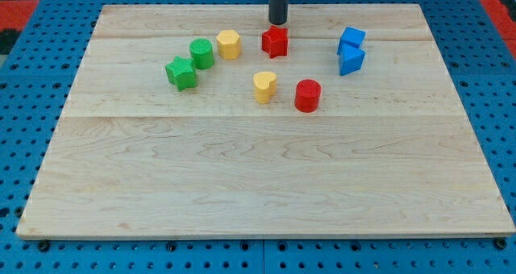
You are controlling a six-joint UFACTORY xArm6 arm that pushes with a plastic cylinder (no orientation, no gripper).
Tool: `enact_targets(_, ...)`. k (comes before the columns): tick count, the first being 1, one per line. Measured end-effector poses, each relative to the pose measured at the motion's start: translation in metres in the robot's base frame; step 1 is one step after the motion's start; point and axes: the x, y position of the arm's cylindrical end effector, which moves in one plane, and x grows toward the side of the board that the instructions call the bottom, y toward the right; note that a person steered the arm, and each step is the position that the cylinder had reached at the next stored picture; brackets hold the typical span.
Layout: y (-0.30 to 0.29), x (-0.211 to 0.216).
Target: Move the red star top right to the yellow heart
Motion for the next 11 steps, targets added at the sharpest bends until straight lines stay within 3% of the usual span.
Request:
enact_targets(1,-0.040,0.000)
enact_targets(3,-0.024,0.019)
enact_targets(9,0.004,0.020)
enact_targets(11,-0.001,0.045)
